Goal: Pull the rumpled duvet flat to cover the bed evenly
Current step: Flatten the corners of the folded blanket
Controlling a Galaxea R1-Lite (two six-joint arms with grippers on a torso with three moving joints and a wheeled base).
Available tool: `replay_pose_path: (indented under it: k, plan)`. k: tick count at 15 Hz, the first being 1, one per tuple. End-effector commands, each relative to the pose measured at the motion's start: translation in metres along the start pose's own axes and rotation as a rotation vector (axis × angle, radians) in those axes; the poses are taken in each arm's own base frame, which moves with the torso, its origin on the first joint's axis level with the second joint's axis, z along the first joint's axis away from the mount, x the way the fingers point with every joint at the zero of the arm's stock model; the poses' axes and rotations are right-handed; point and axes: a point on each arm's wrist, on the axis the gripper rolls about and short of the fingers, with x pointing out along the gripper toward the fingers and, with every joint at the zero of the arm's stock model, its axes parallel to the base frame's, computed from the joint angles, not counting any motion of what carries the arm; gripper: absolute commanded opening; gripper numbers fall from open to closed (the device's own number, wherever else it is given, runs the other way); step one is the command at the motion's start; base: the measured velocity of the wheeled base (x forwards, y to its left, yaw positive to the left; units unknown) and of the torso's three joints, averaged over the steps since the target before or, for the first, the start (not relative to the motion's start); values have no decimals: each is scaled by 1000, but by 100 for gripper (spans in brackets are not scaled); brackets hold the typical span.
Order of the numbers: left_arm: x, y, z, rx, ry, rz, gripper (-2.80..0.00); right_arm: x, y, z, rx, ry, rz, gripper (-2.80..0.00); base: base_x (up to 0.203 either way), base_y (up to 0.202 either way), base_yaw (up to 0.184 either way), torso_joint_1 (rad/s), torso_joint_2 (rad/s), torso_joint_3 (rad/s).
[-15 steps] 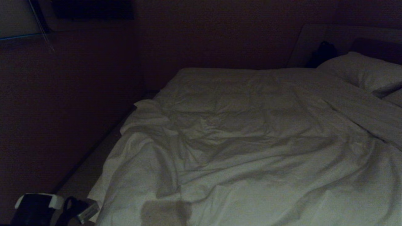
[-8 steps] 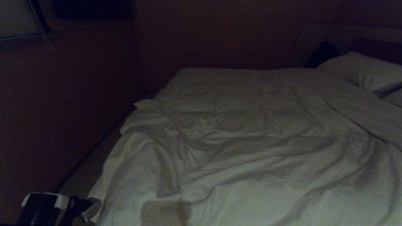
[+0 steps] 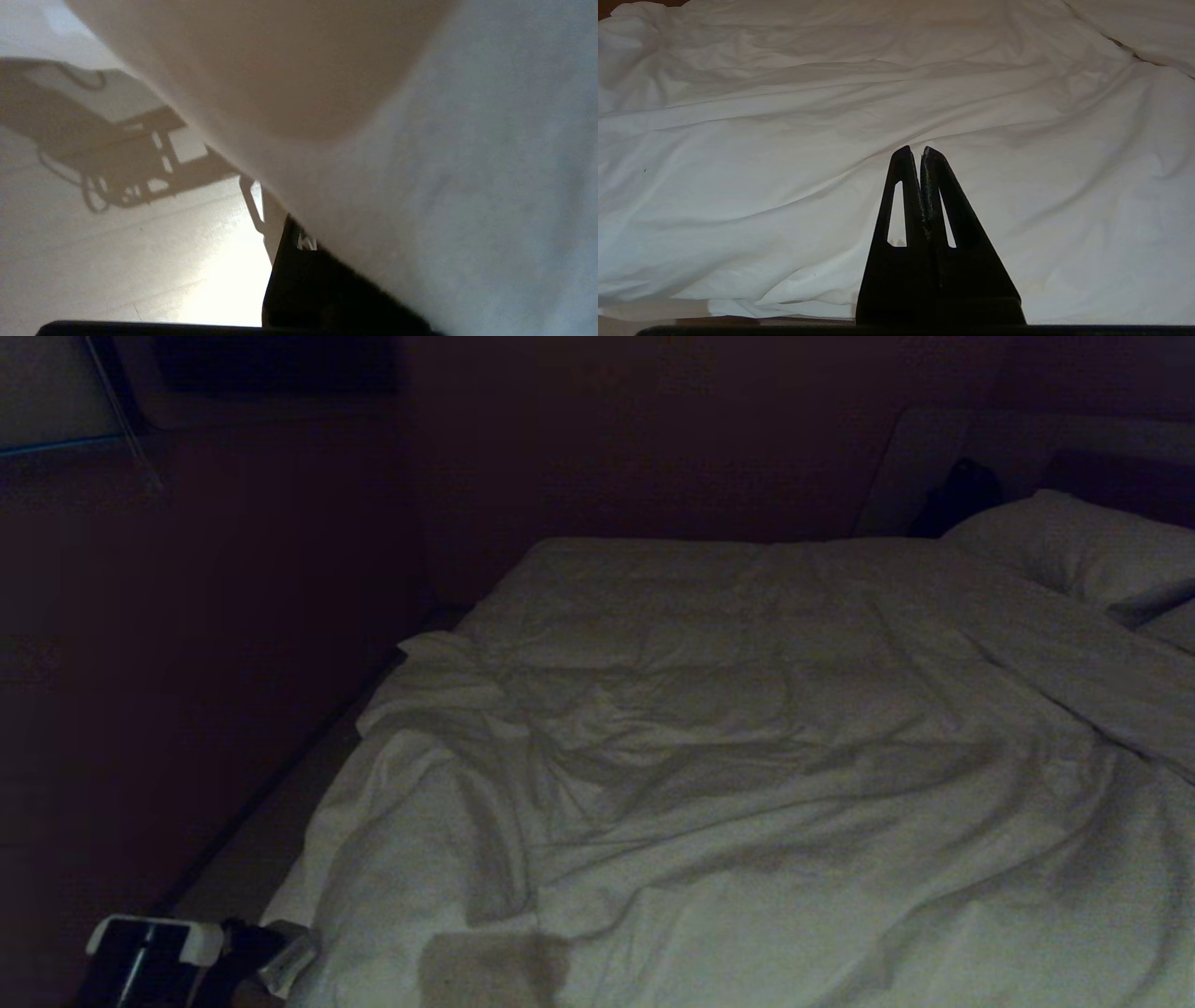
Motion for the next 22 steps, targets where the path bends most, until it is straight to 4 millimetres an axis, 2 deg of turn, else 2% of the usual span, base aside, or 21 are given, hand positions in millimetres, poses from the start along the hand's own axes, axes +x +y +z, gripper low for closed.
replay_pose_path:
  k: [1,7,12,19,22]
  plan:
    - [4,0,-5,0,24,-8,0,0,0,0,0,1,0,-280,0,0,0,0,0,0]
    - [5,-2,-6,13,38,-23,0,0,0,0,0,1,0,-280,0,0,0,0,0,0]
    - [14,1,-5,1,56,-22,0,0,0,0,0,1,0,-280,0,0,0,0,0,0]
    - [51,17,8,-73,-43,26,0,0,0,0,0,1,0,-280,0,0,0,0,0,0]
    - [55,19,15,-83,-105,37,0,0,0,0,0,1,0,-280,0,0,0,0,0,0]
